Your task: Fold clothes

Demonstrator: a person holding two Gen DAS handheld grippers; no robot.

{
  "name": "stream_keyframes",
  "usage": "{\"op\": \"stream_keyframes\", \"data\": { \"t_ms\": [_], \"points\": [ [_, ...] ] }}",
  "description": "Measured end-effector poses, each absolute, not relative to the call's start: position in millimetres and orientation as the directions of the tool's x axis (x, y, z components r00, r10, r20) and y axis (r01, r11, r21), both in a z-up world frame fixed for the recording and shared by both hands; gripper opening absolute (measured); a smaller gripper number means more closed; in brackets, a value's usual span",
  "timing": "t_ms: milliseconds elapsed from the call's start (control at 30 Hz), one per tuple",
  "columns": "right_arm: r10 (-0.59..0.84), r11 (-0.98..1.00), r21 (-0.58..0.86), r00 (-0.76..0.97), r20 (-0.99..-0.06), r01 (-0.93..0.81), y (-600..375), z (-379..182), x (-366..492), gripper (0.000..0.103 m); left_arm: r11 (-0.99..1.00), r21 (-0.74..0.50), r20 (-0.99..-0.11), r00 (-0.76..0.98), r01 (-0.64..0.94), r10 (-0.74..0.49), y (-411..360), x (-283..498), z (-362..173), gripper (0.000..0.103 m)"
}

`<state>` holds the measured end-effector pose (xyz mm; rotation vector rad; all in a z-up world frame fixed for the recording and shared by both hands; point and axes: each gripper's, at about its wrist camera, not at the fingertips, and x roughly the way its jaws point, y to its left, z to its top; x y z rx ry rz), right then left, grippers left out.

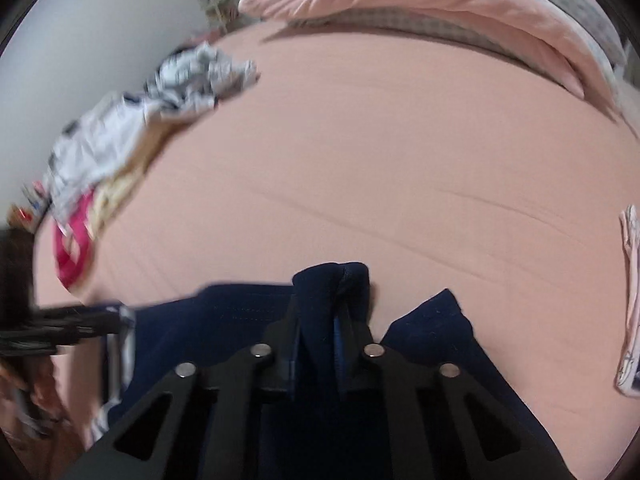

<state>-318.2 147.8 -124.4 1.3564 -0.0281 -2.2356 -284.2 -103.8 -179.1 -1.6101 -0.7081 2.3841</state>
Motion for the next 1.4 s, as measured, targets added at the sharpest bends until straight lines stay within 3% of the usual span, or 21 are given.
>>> {"op": "stream_keyframes", "data": {
  "t_ms": [100,200,333,433,500,667,733,833,867,900,933,1200,1300,1400],
  "points": [
    [-0.445,-0.867,0.277,-0.394,-0.804,0.414,151.4,-115.4,-318.1,0.01,-0.888,-0.45,-0.814,-0.452,0.09,0.366,-102.4,-285.8,-161.9,0.004],
    [-0.436,-0.88,0.288,-0.407,-0.803,0.377,155.8,-117.0,-322.1,0.01,-0.948,-0.313,-0.835,-0.492,0.053,0.248,-99.7,-275.3,-145.1,0.004],
    [-0.424,-0.896,0.301,-0.424,-0.801,0.328,161.6,-119.1,-327.6,0.016,-0.968,-0.236,-0.893,-0.411,0.082,0.183,-103.7,-282.0,-179.3,0.008],
    [-0.414,-0.905,0.311,-0.436,-0.799,0.29,165.9,-120.7,-331.6,0.025,-0.955,-0.287,-0.852,-0.474,0.068,0.222,-112.5,-277.1,-160.7,0.01],
    [-0.407,-0.911,0.317,-0.444,-0.798,0.264,168.8,-121.8,-334.3,0.037,-0.959,-0.273,-0.828,-0.525,0.075,0.194,-117.2,-267.6,-150.8,0.013],
    [-0.291,-0.945,0.166,-0.5,-0.815,0.28,161.4,-92.5,-311.0,0.04,-0.955,-0.281,-0.865,-0.456,0.093,0.21,-109.3,-260.6,-170.0,0.014],
    [-0.277,-0.929,0.119,-0.446,-0.851,0.35,144.6,-99.1,-304.2,0.04,-0.949,-0.299,-0.87,-0.437,0.096,0.23,-108.1,-260.3,-175.2,0.023],
    [-0.215,-0.917,0.039,-0.407,-0.888,0.397,124.0,-122.8,-302.1,0.04,-0.938,-0.316,-0.865,-0.449,0.139,0.225,-119.0,-260.2,-175.6,0.027],
    [-0.231,-0.92,0.068,-0.394,-0.89,0.387,123.7,-128.8,-305.5,0.036,-0.934,-0.319,-0.864,-0.454,0.161,0.217,-123.7,-259.9,-175.9,0.027],
    [-0.252,-0.922,0.101,-0.381,-0.89,0.374,123.9,-134.7,-309.2,0.007,-0.927,-0.329,-0.864,-0.454,0.179,0.219,-129.1,-259.2,-175.4,0.027],
    [-0.288,-0.915,0.142,-0.367,-0.884,0.377,123.8,-136.2,-311.1,0.002,-0.92,-0.339,-0.863,-0.454,0.197,0.221,-134.5,-258.4,-174.8,0.027],
    [-0.313,-0.904,0.172,-0.33,-0.891,0.392,122.4,-144.8,-324.0,0.002,-0.926,-0.359,-0.855,-0.438,0.113,0.278,-127.0,-255.5,-176.6,0.027],
    [-0.31,-0.906,0.168,-0.337,-0.889,0.389,123.0,-144.7,-327.0,0.002,-0.927,-0.371,-0.846,-0.433,0.055,0.312,-117.1,-252.4,-175.5,0.009],
    [-0.31,-0.914,0.165,-0.374,-0.874,0.37,130.6,-141.6,-324.8,0.002,-0.954,-0.298,-0.858,-0.447,0.032,0.253,-113.3,-250.9,-172.0,0.009]
  ]
}}
